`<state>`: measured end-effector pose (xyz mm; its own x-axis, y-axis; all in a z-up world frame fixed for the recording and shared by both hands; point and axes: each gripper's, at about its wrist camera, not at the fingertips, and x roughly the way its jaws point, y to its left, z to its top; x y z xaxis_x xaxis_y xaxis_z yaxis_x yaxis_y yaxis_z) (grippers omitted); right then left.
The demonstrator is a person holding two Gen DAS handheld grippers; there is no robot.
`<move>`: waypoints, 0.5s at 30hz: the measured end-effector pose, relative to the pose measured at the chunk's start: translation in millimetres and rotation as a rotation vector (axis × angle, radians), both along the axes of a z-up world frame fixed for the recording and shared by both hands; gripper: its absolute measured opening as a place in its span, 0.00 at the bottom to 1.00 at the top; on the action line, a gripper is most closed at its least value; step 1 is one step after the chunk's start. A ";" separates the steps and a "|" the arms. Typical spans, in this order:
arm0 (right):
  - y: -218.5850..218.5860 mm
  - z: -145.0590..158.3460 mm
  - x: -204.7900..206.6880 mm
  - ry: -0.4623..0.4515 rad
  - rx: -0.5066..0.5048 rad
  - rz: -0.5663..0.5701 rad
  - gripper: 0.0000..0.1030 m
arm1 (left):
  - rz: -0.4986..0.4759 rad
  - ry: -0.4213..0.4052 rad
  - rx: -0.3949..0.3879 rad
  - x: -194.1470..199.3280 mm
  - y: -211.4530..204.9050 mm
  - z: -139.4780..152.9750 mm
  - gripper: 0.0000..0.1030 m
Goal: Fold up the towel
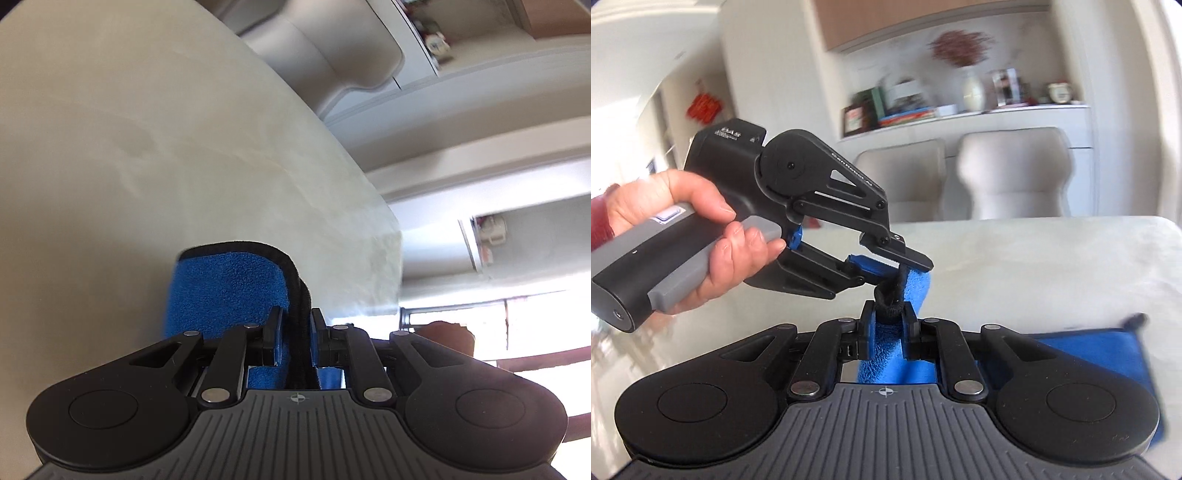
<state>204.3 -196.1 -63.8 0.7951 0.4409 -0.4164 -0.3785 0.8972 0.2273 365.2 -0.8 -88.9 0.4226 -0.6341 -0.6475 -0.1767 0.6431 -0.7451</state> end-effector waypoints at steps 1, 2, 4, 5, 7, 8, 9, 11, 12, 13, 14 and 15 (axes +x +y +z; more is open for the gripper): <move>-8.8 -0.2 1.9 0.000 -0.003 -0.023 0.13 | -0.019 -0.004 0.006 3.0 -10.2 0.8 0.12; -17.5 -0.1 0.7 0.006 -0.004 -0.045 0.13 | -0.042 -0.006 0.013 6.5 -23.7 0.4 0.12; -32.8 -3.0 -1.0 0.022 0.003 -0.082 0.13 | -0.079 0.001 0.020 11.9 -47.8 -3.6 0.12; -40.9 -5.0 -1.6 0.031 0.007 -0.102 0.13 | -0.098 0.004 0.024 14.5 -59.9 -5.6 0.12; -56.1 -9.8 -1.8 0.042 0.009 -0.139 0.13 | -0.132 0.009 0.039 18.7 -82.5 -10.4 0.12; -63.5 -12.3 -1.7 0.046 0.009 -0.157 0.13 | -0.147 0.012 0.049 20.5 -93.5 -13.1 0.12; -70.4 -15.5 -2.1 0.053 0.009 -0.173 0.13 | -0.162 0.012 0.061 22.1 -103.4 -15.3 0.12; -82.5 -23.7 -4.9 0.077 0.012 -0.204 0.13 | -0.188 0.005 0.096 25.0 -120.0 -18.1 0.12; -88.6 -28.2 -6.5 0.089 0.015 -0.219 0.13 | -0.200 0.004 0.111 28.0 -130.0 -20.1 0.12; -94.0 -32.6 -7.9 0.098 0.018 -0.235 0.13 | -0.209 0.006 0.120 30.7 -138.2 -22.3 0.12; -98.8 -35.8 -8.0 0.104 0.018 -0.249 0.13 | -0.218 0.008 0.129 33.3 -146.4 -24.6 0.12; -103.6 -38.9 -8.7 0.110 0.020 -0.260 0.13 | -0.227 0.010 0.137 34.3 -152.7 -27.0 0.12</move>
<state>195.5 -299.8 -102.6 0.8333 0.2368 -0.4995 -0.1081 0.9560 0.2727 399.5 -153.5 -115.9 0.2732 -0.6180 -0.7372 -0.0235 0.7619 -0.6473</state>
